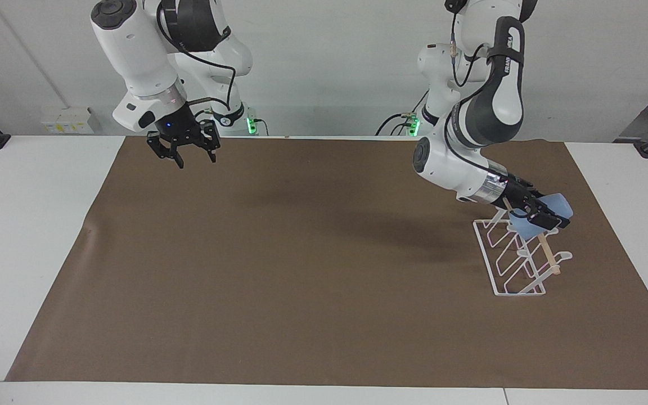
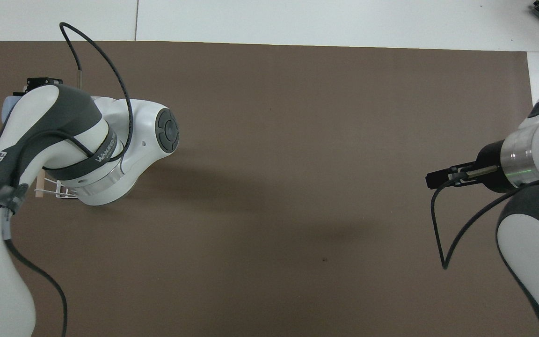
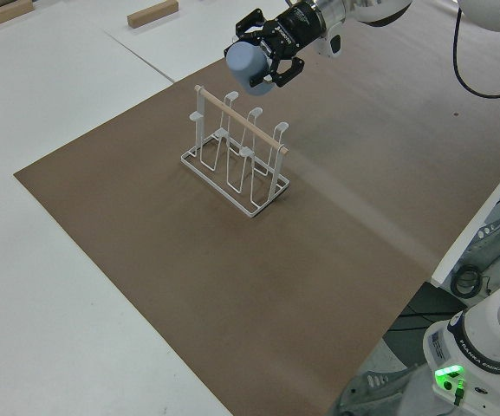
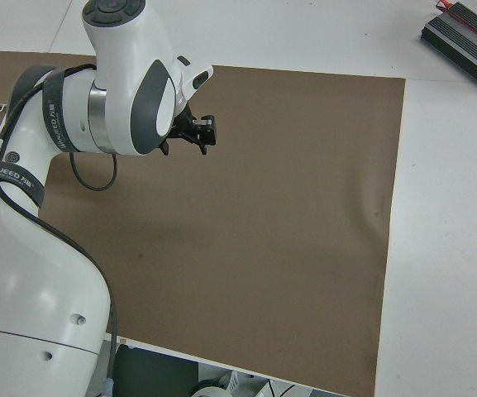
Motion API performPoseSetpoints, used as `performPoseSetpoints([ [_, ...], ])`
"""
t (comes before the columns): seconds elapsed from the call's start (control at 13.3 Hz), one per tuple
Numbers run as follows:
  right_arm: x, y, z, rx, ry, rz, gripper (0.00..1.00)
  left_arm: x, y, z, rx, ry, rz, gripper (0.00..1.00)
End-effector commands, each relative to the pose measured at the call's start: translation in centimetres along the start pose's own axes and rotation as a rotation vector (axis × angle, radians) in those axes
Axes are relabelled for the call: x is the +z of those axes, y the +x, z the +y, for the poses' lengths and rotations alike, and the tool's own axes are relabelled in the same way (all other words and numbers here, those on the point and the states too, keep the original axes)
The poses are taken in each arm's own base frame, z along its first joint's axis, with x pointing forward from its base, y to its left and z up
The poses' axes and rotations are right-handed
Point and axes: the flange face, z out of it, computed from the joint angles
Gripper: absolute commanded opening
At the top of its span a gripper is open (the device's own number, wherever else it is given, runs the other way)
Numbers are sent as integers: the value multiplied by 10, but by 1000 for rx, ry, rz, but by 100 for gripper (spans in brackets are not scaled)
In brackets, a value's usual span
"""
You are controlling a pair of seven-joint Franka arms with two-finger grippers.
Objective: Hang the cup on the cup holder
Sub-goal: 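Hang the cup on the rack peg with the left gripper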
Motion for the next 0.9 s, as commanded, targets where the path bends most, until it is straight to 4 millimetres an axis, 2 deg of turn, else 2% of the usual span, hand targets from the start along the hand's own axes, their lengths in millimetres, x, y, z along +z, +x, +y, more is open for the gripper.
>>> performPoseSetpoints([
  [0.0, -3, -5, 9, -23, -58, 24, 77, -1, 10, -17, -37, 23, -58, 0],
  [0.15, -14, -4, 11, -23, -65, 23, 77, 3, 12, -19, -56, 68, -89, 0],
  [0.22, -16, -3, 17, -11, -58, 2, 77, 6, 11, -19, -57, 76, -99, 0],
  [0.37, -41, 2, 25, 2, -46, -19, 76, 13, 22, -15, -67, 68, -104, 0],
  [0.52, -51, 4, 27, 6, -46, -23, 76, 19, 35, -6, -74, 70, -112, 0],
  [0.82, -54, 0, 6, 52, -43, -36, 76, 21, 44, -2, -61, 96, -120, 0],
])
